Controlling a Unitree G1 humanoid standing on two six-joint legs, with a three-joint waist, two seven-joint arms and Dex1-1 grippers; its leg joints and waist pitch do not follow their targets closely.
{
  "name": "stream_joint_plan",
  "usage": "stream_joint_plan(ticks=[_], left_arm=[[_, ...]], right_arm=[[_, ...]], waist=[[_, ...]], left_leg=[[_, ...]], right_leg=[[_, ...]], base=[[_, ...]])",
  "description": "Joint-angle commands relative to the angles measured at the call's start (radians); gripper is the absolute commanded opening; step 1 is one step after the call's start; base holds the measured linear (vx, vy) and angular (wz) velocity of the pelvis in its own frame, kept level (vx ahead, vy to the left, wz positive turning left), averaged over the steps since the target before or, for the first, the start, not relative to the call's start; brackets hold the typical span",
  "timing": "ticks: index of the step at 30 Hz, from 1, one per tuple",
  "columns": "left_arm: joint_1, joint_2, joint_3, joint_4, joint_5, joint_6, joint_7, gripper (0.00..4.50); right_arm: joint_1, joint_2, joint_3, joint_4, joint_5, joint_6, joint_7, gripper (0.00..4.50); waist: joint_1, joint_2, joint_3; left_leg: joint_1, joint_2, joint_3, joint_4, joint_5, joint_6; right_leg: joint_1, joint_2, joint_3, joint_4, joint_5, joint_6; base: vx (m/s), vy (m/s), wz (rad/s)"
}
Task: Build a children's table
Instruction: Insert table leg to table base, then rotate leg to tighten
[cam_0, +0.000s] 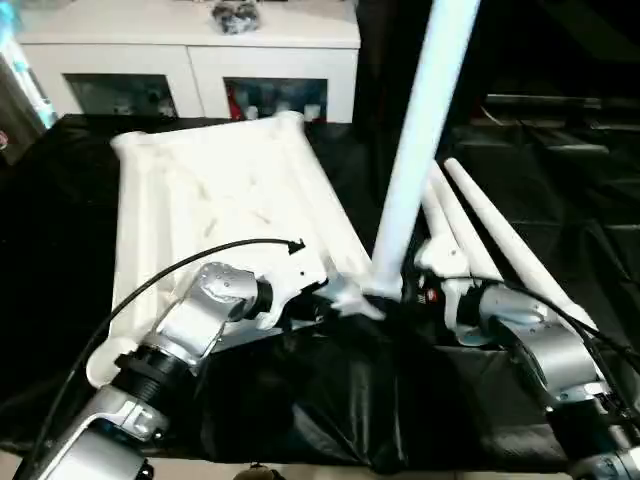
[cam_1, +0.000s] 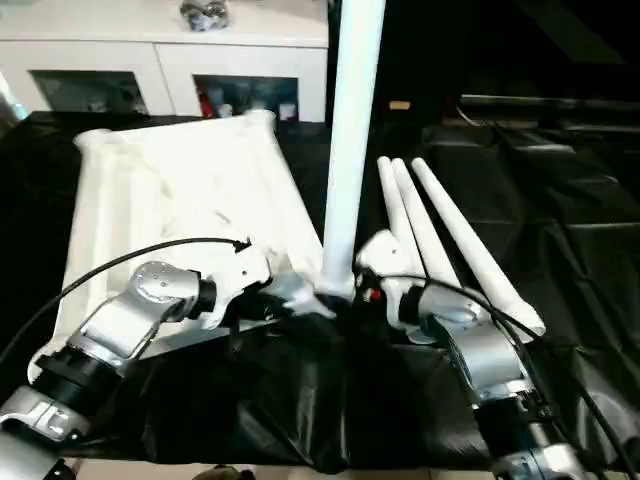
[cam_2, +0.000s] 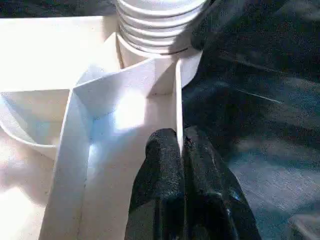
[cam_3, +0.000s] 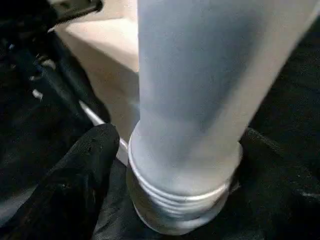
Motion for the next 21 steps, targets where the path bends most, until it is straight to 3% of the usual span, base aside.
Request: stream_joint_plan(ticks=[1, 9, 11, 15, 19, 21], left_arm=[[-0.002, 0.001, -0.026, -0.036, -0.016, -0.025, -0.046, 0.00], [0.002, 0.028, -0.032, -0.031, -0.014, -0.041, -0.093, 0.00], [0.002, 0.030, -0.032, -0.027, -0.013, -0.043, -0.099, 0.00], [0.001, 0.028, -0.029, -0.016, -0.010, -0.041, -0.088, 0.00], [-0.029, -0.051, 0.024, 0.054, 0.016, -0.009, 0.091, 0.00], [-0.038, -0.073, 0.041, 0.071, 0.020, 0.006, 0.139, 0.00]], right_arm=[[0.005, -0.009, 0.013, -0.024, 0.005, 0.010, 0.019, 3.51], [0.008, -0.009, 0.020, -0.043, 0.006, 0.025, 0.038, 2.85], [0.009, -0.010, 0.023, -0.044, 0.010, 0.028, 0.045, 2.81], [0.010, 0.001, 0.025, -0.030, 0.014, 0.032, 0.047, 2.75], [-0.023, 0.111, -0.008, 0.081, -0.009, 0.048, -0.108, 2.74], [-0.038, 0.142, -0.020, 0.120, -0.022, 0.045, -0.164, 2.74]], waist=[[-0.003, 0.002, -0.068], [0.002, 0.001, -0.066], [0.002, -0.003, -0.067], [0.002, 0.001, -0.066], [-0.004, -0.001, -0.062], [-0.009, 0.000, -0.058]], left_leg=[[0.036, 0.084, -0.031, -0.059, -0.205, 0.050], [0.038, 0.084, -0.031, -0.061, -0.259, 0.014], [0.038, 0.084, -0.031, -0.061, -0.253, 0.014], [0.036, 0.084, -0.032, -0.060, -0.255, 0.013], [0.038, 0.082, -0.033, -0.061, -0.306, -0.008], [0.044, 0.080, -0.036, -0.064, -0.358, -0.037]], right_leg=[[0.046, -0.092, 0.059, -0.058, -0.058, -0.223], [0.043, -0.094, 0.061, -0.062, -0.135, -0.206], [0.045, -0.094, 0.061, -0.061, -0.130, -0.206], [0.043, -0.093, 0.060, -0.058, -0.129, -0.209], [0.038, -0.096, 0.061, -0.066, -0.203, -0.204], [0.035, -0.099, 0.059, -0.077, -0.308, -0.185]], base=[[0.000, 0.000, 0.00], [0.000, 0.000, 0.00], [0.000, 0.000, 0.00], [0.000, 0.000, 0.00], [0.000, 0.000, 0.00], [0.000, 0.000, 0.00]])
